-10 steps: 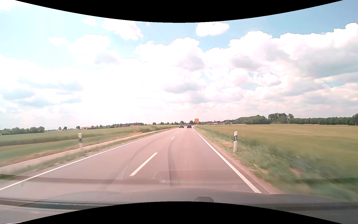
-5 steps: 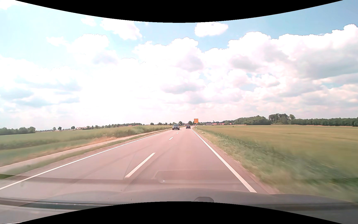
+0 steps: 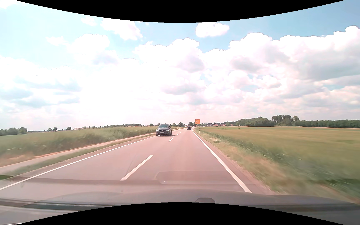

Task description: Follow the waypoints while adhering to traffic rules and regulations

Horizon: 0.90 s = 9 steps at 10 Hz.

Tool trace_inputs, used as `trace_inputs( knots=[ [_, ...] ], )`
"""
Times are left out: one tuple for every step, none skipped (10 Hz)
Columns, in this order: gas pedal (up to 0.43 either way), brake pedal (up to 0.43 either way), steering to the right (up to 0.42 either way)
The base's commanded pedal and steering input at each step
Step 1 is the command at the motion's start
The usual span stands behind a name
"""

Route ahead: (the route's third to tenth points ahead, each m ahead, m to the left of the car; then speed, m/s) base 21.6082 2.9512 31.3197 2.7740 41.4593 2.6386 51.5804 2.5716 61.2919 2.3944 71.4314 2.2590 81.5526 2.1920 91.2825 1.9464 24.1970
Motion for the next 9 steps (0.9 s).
trace_inputs(
  knots=[
    [0.28,0.0,0.0],
    [0.268,0.0,-0.001],
    [0.248,0.0,-0.002],
    [0.228,0.0,-0.002],
    [0.197,0.0,-0.002],
    [0.177,0.0,-0.002],
    [0.169,0.0,-0.002],
    [0.157,0.0,-0.002],
    [0.157,0.0,-0.002]
  ],
)
